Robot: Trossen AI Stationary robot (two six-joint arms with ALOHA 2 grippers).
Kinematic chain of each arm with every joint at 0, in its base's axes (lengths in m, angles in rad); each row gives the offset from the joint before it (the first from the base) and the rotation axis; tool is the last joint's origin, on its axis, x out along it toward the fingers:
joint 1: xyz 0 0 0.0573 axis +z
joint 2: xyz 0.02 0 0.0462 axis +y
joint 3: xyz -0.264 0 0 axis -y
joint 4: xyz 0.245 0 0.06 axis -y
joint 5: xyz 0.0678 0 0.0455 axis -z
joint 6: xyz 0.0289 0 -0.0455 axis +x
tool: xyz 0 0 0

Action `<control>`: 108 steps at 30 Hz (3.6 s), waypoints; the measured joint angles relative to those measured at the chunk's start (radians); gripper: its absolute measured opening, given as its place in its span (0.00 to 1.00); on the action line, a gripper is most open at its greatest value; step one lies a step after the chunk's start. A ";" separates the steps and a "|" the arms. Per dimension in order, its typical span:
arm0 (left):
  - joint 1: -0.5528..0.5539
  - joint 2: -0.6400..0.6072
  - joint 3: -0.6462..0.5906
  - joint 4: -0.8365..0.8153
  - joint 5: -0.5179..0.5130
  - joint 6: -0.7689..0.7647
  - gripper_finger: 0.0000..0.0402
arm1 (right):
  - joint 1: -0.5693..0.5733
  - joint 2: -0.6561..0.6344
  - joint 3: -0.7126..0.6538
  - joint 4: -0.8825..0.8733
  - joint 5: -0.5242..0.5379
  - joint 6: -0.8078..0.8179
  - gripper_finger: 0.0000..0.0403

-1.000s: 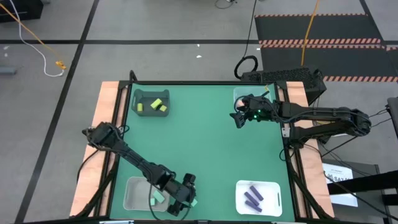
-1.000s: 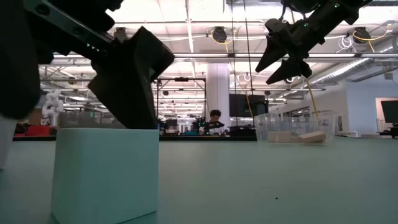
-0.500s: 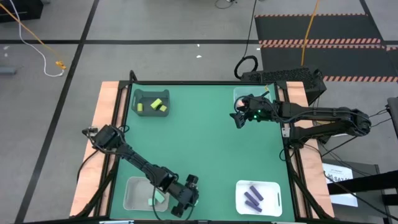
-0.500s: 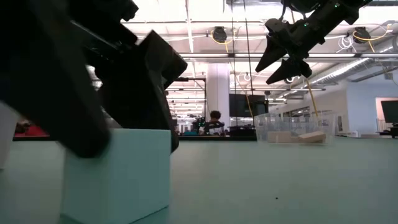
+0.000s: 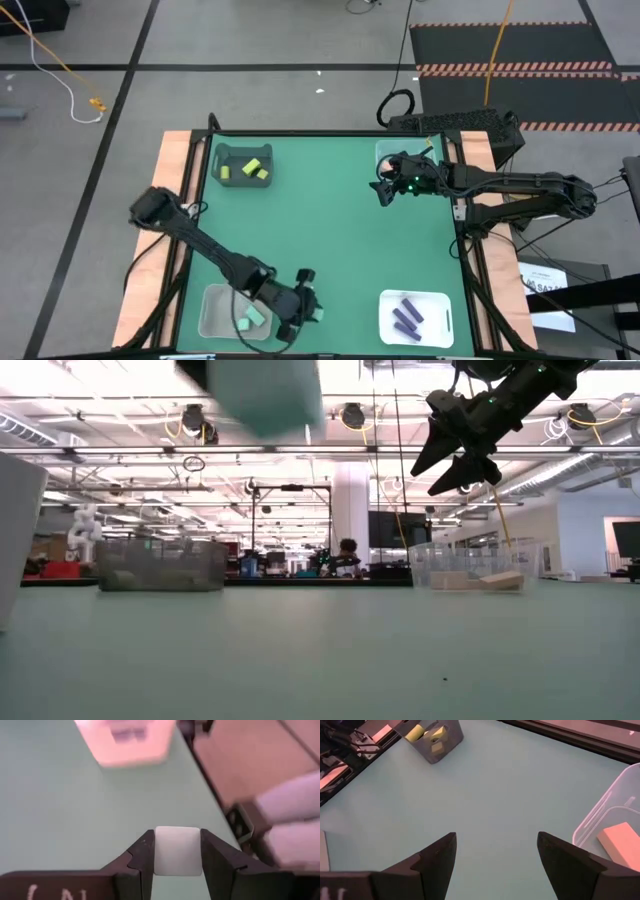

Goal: Sort & place blocks by color
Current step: Put the light blue block into the gray bin, then return to Home Position

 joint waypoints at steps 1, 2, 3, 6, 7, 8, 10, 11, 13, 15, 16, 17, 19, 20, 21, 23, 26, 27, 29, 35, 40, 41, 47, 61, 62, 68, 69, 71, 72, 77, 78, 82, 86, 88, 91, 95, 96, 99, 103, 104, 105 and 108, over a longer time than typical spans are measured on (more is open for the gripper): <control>0.002 -0.030 0.000 -0.003 -0.021 0.007 0.31 | 0.000 0.000 0.000 0.000 0.000 0.000 0.67; 0.002 -0.062 0.000 -0.008 -0.046 0.013 0.31 | 0.000 0.000 0.000 0.000 0.000 0.000 0.67; 0.003 -0.096 0.000 -0.024 -0.069 0.018 0.31 | 0.000 0.000 0.000 0.000 0.000 0.000 0.67; -0.005 -0.189 0.000 -0.061 -0.157 0.019 0.31 | 0.000 0.000 0.000 0.000 0.000 0.000 0.67; -0.010 -0.217 0.000 -0.077 -0.202 0.023 0.31 | 0.000 0.000 0.000 0.000 0.000 0.000 0.67; -0.017 -0.244 0.000 -0.091 -0.255 0.031 0.31 | 0.000 0.000 0.000 0.000 0.000 0.000 0.67; -0.032 -0.296 0.000 -0.093 -0.353 0.065 0.31 | 0.000 0.000 0.000 0.000 0.000 0.000 0.67; -0.039 -0.319 0.000 -0.094 -0.401 0.091 0.31 | 0.000 0.000 0.000 0.000 0.000 0.000 0.67; -0.052 -0.361 0.000 -0.088 -0.487 0.146 0.31 | 0.000 0.000 0.000 0.000 0.000 0.000 0.67; -0.054 -0.391 0.000 -0.068 -0.561 0.214 0.31 | 0.000 0.000 0.000 0.000 0.000 0.000 0.67; -0.054 -0.404 0.000 -0.057 -0.591 0.251 0.31 | 0.000 0.000 0.000 0.000 0.000 0.000 0.67; -0.054 -0.418 0.000 -0.046 -0.615 0.291 0.31 | 0.000 0.000 0.000 0.000 0.000 0.000 0.67; -0.045 -0.438 0.000 -0.009 -0.655 0.371 0.31 | 0.000 0.000 0.000 0.000 0.000 0.000 0.67; -0.039 -0.445 0.001 0.012 -0.672 0.414 0.31 | 0.000 0.000 0.000 0.000 0.000 0.000 0.67; -0.034 -0.454 0.001 0.026 -0.682 0.458 0.31 | 0.000 0.000 0.000 0.000 0.000 0.000 0.67; -0.022 -0.468 0.001 0.050 -0.696 0.534 0.31 | 0.000 0.000 0.000 0.000 0.000 0.000 0.67; 0.010 -0.491 0.001 0.082 -0.696 0.635 0.31 | 0.000 0.000 0.000 0.000 0.000 0.000 0.67; 0.019 -0.498 0.001 0.080 -0.696 0.658 0.31 | 0.000 0.000 0.000 0.000 0.000 0.000 0.67; 0.048 -0.509 0.001 0.081 -0.696 0.685 0.31 | 0.000 0.000 0.000 0.000 0.000 0.000 0.67; 0.134 -0.522 0.001 0.092 -0.696 0.744 0.31 | 0.000 0.000 0.000 0.000 0.000 0.000 0.67; 0.190 -0.522 0.001 0.093 -0.695 0.750 0.31 | 0.000 0.000 0.000 0.000 0.000 0.000 0.67; 0.197 -0.522 0.001 0.086 -0.695 0.733 0.31 | 0.000 0.000 0.000 0.000 0.000 0.000 0.67; 0.208 -0.522 0.001 -0.096 -0.690 0.439 0.31 | 0.000 0.000 0.000 0.000 0.000 0.000 0.67; 0.019 -0.521 0.000 -0.720 -0.405 -0.693 0.31 | 0.000 0.000 0.000 0.000 0.000 0.000 0.67; 0.001 -0.521 -0.001 -0.749 -0.376 -0.753 0.31 | 0.000 0.000 0.000 0.000 0.000 0.000 0.67; -0.100 -0.494 -0.001 -0.854 -0.221 -1.009 0.31 | 0.000 0.000 0.000 0.000 0.000 0.000 0.67; -0.116 -0.484 -0.001 -0.863 -0.201 -1.038 0.31 | 0.000 0.000 0.000 0.000 0.000 0.000 0.67; -0.145 -0.462 -0.008 -0.875 -0.153 -1.090 0.31 | 0.000 0.000 0.000 0.000 0.000 0.000 0.67; -0.159 -0.452 -0.019 -0.877 -0.123 -1.112 0.31 | 0.000 0.000 0.000 0.000 0.000 0.000 0.67; -0.202 -0.417 -0.083 -0.848 0.014 -1.181 0.31 | 0.000 0.000 0.000 0.000 0.000 0.000 0.67; -0.208 -0.414 -0.097 -0.843 0.033 -1.184 0.31 | 0.000 0.000 0.000 0.000 0.000 0.000 0.67; -0.218 -0.412 -0.160 -0.752 0.068 -1.187 0.31 | 0.000 0.000 0.000 0.000 0.000 0.000 0.67; -0.220 -0.412 -0.214 -0.644 0.092 -1.187 0.35 | 0.000 0.000 0.000 0.000 0.000 0.000 0.67; -0.220 -0.412 -0.232 -0.627 0.100 -1.187 0.43 | 0.000 0.000 0.000 0.000 0.000 0.000 0.67; -0.220 -0.412 -0.238 -0.621 0.101 -1.191 0.55 | 0.000 0.000 0.000 0.000 0.000 0.000 0.67; -0.220 -0.414 -0.239 -0.621 0.144 -1.190 0.65 | 0.000 0.000 0.000 0.000 0.000 0.000 0.67; -0.220 -0.417 -0.239 -0.622 0.145 -1.189 0.66 | 0.000 0.000 0.000 0.000 0.000 0.000 0.67; -0.215 -0.426 -0.235 -0.626 0.146 -1.154 0.69 | 0.000 0.000 0.000 0.000 0.000 0.000 0.67; -0.189 -0.439 -0.204 -0.628 0.144 -0.989 0.69 | 0.000 0.000 0.000 0.000 0.000 0.000 0.67; -0.176 -0.446 -0.197 -0.631 0.144 -0.930 0.69 | 0.000 0.000 0.000 0.000 0.000 0.000 0.67; -0.162 -0.453 -0.191 -0.628 0.143 -0.870 0.68 | 0.000 0.000 0.000 0.000 0.000 0.000 0.67; -0.115 -0.482 -0.190 -0.632 0.072 -0.699 0.68 | 0.000 0.000 0.000 0.000 0.000 0.000 0.67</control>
